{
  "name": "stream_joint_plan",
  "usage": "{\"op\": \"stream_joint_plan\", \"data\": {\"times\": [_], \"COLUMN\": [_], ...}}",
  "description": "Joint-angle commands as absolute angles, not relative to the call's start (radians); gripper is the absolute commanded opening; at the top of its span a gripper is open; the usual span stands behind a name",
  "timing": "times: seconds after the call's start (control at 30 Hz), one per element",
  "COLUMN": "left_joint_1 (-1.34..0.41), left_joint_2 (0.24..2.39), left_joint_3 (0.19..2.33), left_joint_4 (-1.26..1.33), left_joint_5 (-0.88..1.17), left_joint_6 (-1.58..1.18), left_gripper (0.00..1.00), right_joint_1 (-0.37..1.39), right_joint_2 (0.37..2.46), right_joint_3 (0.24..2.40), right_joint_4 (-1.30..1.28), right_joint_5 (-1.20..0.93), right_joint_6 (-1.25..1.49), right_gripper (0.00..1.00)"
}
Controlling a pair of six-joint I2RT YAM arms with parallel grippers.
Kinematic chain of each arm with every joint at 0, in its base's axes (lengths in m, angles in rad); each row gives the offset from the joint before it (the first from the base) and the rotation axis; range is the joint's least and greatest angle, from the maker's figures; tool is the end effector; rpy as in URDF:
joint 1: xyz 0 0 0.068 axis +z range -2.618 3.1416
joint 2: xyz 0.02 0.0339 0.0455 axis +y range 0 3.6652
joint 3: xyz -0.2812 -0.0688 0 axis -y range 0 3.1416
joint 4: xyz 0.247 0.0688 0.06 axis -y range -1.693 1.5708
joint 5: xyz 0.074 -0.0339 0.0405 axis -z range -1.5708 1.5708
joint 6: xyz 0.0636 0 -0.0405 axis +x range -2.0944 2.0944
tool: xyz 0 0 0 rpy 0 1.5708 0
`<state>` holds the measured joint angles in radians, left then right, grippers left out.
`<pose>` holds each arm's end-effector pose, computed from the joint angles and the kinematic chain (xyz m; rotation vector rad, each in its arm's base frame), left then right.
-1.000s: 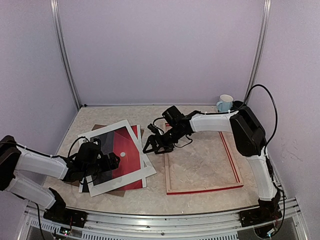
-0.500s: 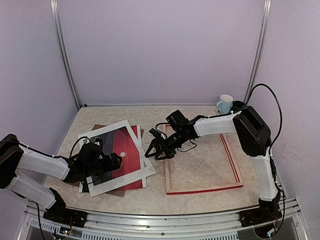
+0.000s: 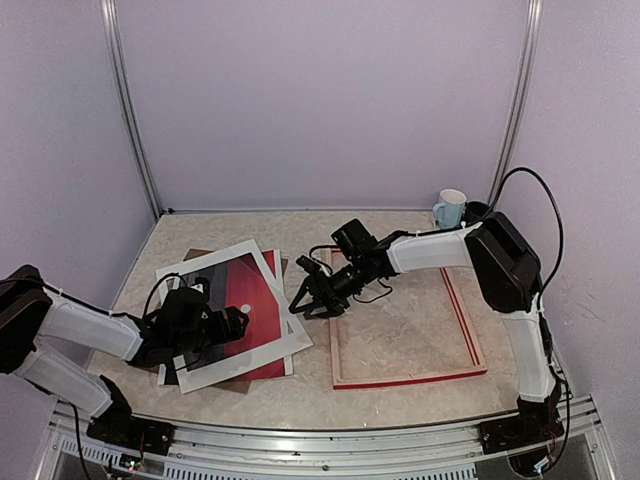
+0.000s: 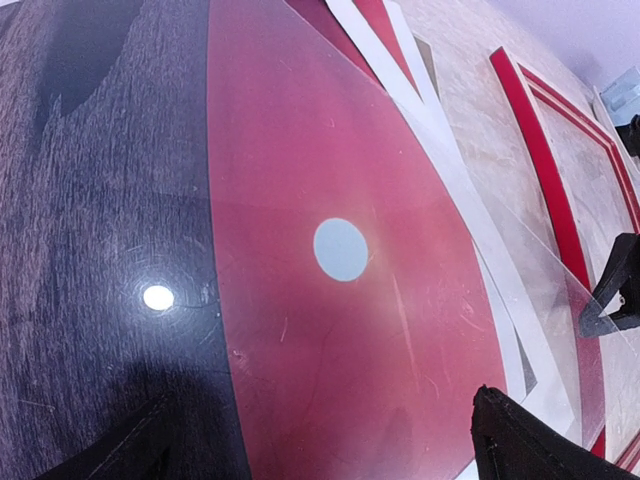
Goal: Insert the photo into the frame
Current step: Pick up the glass panel from the mat board.
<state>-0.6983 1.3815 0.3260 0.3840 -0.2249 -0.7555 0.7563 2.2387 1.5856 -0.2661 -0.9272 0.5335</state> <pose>0.1987 -0.1483 0.1197 -0.1890 2.2701 -0.5376 0.3250 0.3766 0.1427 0.7308 -2.5538 -1.5784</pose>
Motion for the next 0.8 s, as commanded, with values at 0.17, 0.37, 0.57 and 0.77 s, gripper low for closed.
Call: {"op": "stream_joint_plan", "data": {"times": [0.17, 0.37, 0.57, 0.77], "left_joint_1": [-0.715, -0.716, -0.716, -0.719], "left_joint_2": [1.411, 1.409, 1.404, 1.400], "left_joint_3": [0.301, 0.301, 0.302, 0.304], "left_joint_4": [0.311, 0.311, 0.313, 0.308], "left_joint_5": [-0.166, -0.167, -0.166, -0.166], "left_joint_6": [-0.779, -0.775, -0.776, -0.778], "left_gripper": [0.99, 0.99, 0.99, 0.99], "right_joint_1": [0.757, 0.757, 0.756, 0.755], "right_joint_2": [2.284, 2.294, 2.277, 2.266], "right_joint_3": [1.640, 1.633, 1.592, 1.570], "right_joint_4": [-0.358, -0.404, -0.391, -0.368], "right_joint_5": [-0.950, -0.942, -0.943, -0.957], "right_joint_6": [0.484, 0.445, 0.440, 0.455], "right_gripper": [0.55, 0.36, 0.14, 0.04]}}
